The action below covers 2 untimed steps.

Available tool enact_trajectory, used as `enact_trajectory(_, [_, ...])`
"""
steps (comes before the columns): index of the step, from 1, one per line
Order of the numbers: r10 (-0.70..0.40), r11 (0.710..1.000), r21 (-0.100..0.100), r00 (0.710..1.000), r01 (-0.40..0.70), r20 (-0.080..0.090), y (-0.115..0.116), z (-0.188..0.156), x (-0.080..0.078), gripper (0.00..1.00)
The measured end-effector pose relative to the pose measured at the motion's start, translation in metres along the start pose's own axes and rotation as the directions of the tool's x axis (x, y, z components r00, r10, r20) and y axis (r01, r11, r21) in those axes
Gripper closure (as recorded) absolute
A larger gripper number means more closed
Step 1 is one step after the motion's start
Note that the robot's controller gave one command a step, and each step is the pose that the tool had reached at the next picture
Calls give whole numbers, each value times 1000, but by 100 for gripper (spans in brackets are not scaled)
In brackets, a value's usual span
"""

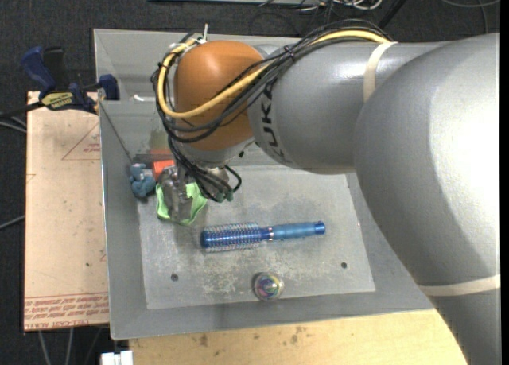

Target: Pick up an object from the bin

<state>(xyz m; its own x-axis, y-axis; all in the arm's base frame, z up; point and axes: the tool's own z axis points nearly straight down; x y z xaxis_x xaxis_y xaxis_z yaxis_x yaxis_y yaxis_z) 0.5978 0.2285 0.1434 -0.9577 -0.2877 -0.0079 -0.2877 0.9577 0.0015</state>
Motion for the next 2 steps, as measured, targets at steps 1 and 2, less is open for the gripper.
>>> enact_trajectory(1, [453, 892, 4, 892, -453, -5, -17, -13, 20, 100])
enact_trajectory(2, [407, 913, 7, 913, -407, -14, 3, 78, 64, 100])
